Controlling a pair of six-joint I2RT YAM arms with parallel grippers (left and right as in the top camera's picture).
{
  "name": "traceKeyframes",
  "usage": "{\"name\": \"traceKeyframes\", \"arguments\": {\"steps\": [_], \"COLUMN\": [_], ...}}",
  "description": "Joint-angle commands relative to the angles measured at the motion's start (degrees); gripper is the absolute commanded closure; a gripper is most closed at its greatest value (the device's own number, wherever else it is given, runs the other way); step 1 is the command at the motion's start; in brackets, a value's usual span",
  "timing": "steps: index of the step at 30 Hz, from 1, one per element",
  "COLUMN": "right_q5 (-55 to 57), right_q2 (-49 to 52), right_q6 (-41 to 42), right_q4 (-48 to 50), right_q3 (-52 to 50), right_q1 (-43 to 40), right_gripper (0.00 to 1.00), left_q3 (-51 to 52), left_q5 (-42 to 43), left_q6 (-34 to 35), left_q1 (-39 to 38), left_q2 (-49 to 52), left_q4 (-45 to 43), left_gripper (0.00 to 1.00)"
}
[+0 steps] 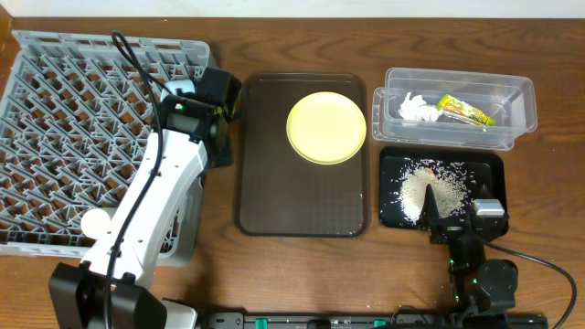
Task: Sort waste into correct bins and load items into the dishwasher
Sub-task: 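Carry the white bowl into the rack and release it upright, then reach the left gripper to the yellow plate edge and grasp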
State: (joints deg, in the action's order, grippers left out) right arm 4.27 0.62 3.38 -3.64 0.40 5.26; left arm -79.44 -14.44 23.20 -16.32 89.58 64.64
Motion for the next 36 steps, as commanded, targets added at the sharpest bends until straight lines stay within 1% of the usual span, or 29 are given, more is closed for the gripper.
{"name": "traceKeyframes", "arguments": {"steps": [1, 3, 5, 8, 10, 17, 22, 23, 25, 29, 30, 32, 33, 35, 36], "right_q5": [-0.24, -0.24, -0.24, -0.24, -0.24, -0.24, -0.24, -0.24, -0.24, -0.24, -0.24, -0.24, -0.24, -0.24, -0.24], "right_q2": [-0.24, -0.24, -0.26, -0.24, -0.24, -0.24, -0.24, -0.24, -0.24, -0.24, -0.24, -0.24, -0.24, -0.24, -0.24], "right_q6": [-0.24, -0.24, -0.24, -0.24, -0.24, -0.24, -0.24, -0.24, -0.24, -0.24, -0.24, -0.24, -0.24, -0.24, -0.24], "right_q4": [-0.2, -0.2, -0.2, -0.2, -0.2, -0.2, -0.2, -0.2, -0.2, -0.2, -0.2, -0.2, -0.2, -0.2, -0.2], "right_q3": [-0.09, -0.09, -0.09, -0.09, -0.09, -0.09, -0.09, -0.09, -0.09, -0.09, -0.09, -0.09, -0.09, -0.09, -0.09], "right_q1": [-0.28, -0.28, -0.28, -0.28, -0.28, -0.28, -0.28, -0.28, -0.28, -0.28, -0.28, -0.28, -0.28, -0.28, -0.28], "right_gripper": [0.01, 0.01, 0.01, 0.01, 0.01, 0.01, 0.01, 0.01, 0.01, 0.01, 0.01, 0.01, 0.01, 0.01, 0.01], "left_q3": [-0.66, 0.02, 1.16, 2.16, 2.19, 2.19, 2.19, 2.19, 2.19, 1.42, 0.63, -1.2, -2.23, -4.39, -5.33], "left_q5": [19.82, 20.46, 20.0, 19.89, 19.89, 20.02, 20.02, 20.04, 20.24, 21.33, 21.29, 20.59, 18.6, 10.86, 6.21], "left_q6": [-5.99, -10.78, -13.0, -13.09, -13.09, -13.09, -12.63, -12.61, -12.15, -11.98, -12.0, -12.02, -12.02, -12.22, -13.49], "left_q1": [-2.84, -5.68, -7.39, -8.44, -8.59, -8.59, -8.52, -8.52, -8.52, -8.33, -8.17, -7.41, -6.95, -5.99, -5.55], "left_q2": [0.26, 1.09, 2.23, 5.29, 8.31, 19.91, 26.6, 27.52, 28.41, 27.32, 26.56, 24.11, 22.36, 18.08, 15.61], "left_q4": [-5.49, -12.92, -19.47, -27.56, -31.26, -39.06, -38.82, -38.8, -38.64, -37.29, -35.85, -32.81, -30.8, -26.4, -24.59], "left_gripper": [0.39, 0.35, 0.32, 0.32, 0.32, 0.32, 0.35, 0.4, 0.55, 0.91, 0.94, 0.94, 0.94, 0.94, 0.94]}}
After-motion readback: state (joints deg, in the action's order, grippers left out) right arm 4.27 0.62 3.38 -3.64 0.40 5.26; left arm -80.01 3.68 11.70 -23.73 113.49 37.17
